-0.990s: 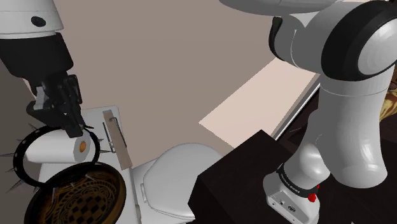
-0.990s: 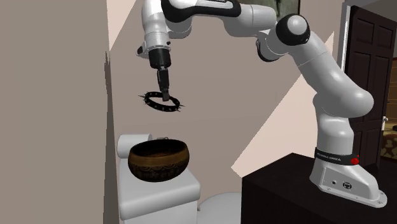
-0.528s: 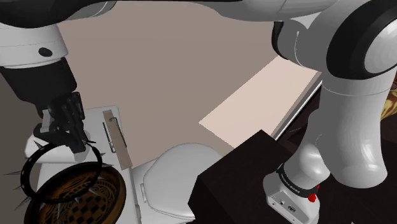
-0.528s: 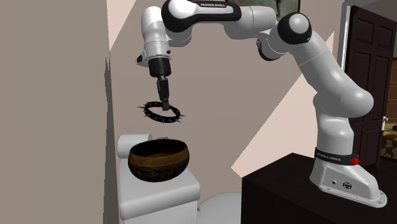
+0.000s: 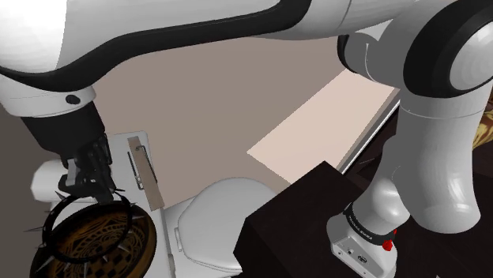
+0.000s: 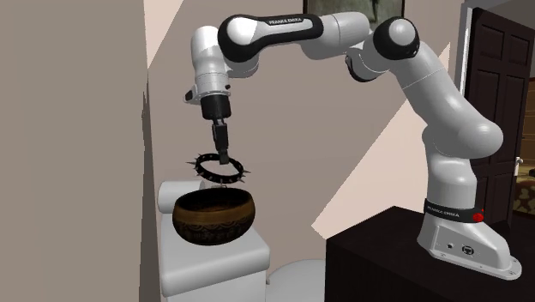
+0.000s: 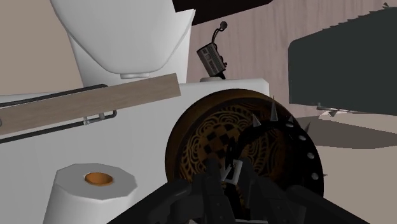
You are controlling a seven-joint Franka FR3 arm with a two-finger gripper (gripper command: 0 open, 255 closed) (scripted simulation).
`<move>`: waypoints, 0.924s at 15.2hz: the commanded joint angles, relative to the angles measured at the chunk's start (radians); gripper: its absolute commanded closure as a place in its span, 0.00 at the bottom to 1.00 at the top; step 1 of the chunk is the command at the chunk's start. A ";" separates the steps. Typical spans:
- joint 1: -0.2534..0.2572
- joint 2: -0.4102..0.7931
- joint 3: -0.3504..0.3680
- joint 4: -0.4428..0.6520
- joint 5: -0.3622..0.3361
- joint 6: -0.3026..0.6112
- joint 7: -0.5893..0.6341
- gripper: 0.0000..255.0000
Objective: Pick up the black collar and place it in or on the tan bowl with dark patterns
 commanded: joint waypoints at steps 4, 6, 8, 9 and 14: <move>-0.001 0.008 -0.002 -0.034 -0.003 0.042 -0.002 1.00; -0.001 0.009 -0.002 -0.034 -0.003 0.042 -0.002 1.00; -0.001 0.009 -0.002 -0.034 -0.003 0.042 -0.002 1.00; -0.001 0.009 -0.002 -0.034 -0.003 0.042 -0.002 1.00; -0.001 0.008 -0.002 -0.034 -0.003 0.042 -0.002 0.00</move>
